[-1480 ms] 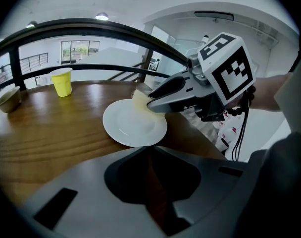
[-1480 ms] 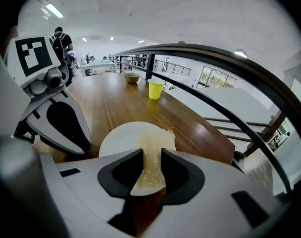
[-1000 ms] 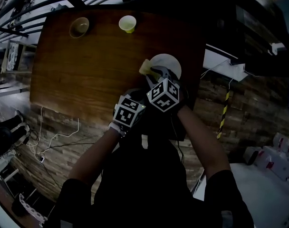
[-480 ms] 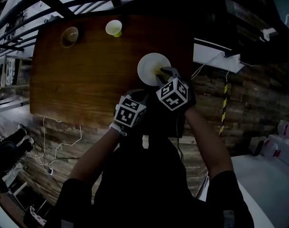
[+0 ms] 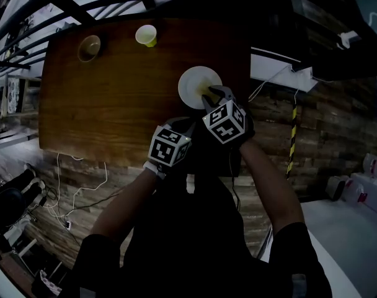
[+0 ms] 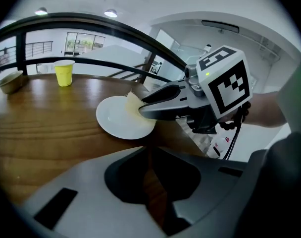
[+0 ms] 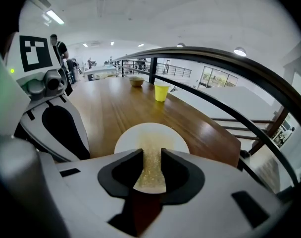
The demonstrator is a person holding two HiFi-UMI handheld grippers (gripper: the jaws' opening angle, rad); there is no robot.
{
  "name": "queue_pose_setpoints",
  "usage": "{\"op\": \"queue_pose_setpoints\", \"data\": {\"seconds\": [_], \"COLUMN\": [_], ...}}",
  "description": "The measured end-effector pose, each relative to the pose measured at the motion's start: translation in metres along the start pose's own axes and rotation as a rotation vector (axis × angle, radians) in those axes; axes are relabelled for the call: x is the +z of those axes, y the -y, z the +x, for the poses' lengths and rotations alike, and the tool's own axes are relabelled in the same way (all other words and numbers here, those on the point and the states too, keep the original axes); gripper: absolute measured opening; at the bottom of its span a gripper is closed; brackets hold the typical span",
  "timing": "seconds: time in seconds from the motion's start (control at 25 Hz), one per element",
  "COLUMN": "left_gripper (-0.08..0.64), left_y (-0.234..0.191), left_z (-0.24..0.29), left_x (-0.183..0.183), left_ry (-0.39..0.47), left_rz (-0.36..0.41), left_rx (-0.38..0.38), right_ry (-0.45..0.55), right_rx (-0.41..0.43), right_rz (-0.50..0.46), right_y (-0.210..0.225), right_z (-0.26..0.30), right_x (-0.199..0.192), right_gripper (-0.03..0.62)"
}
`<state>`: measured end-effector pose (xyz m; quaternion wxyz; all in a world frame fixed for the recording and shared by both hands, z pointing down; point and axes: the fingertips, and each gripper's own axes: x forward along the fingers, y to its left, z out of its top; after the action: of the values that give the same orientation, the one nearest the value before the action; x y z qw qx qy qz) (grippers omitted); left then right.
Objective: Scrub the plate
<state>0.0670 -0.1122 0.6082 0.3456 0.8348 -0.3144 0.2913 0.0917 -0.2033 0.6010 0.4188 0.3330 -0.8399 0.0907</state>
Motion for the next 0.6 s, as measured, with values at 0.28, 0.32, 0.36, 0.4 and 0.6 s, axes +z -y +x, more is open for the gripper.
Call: {"op": "queue_pose_setpoints", "data": {"seconds": [0.28, 0.32, 0.36, 0.4, 0.6], "left_gripper": [0.037, 0.037, 0.037, 0.037, 0.037], "left_y": [-0.016, -0.02, -0.024, -0.028, -0.036], "left_z": [-0.02, -0.024, -0.028, -0.032, -0.039], "left_x": [-0.017, -0.02, -0.022, -0.025, -0.032], "left_ry": [0.027, 0.033, 0.039, 0.045, 0.066], "left_rz": [-0.088, -0.101, -0.114, -0.128, -0.192], "left_rx": [0.024, 0.032, 0.04, 0.047, 0.054], "right_ry": [0.097, 0.094, 0.091, 0.087, 0.059], "right_rx": [0.13, 0.138, 0.144, 0.146, 0.13], "right_rz": [-0.037, -0.048, -0.06, -0.072, -0.073], "right_y": [-0.057, -0.063, -0.068, -0.072, -0.074], "right_z": [0.018, 0.021, 0.024, 0.027, 0.031], "right_x": [0.044, 0.047, 0.05, 0.053, 0.048], "right_gripper": [0.126, 0.126, 0.126, 0.127, 0.126]}}
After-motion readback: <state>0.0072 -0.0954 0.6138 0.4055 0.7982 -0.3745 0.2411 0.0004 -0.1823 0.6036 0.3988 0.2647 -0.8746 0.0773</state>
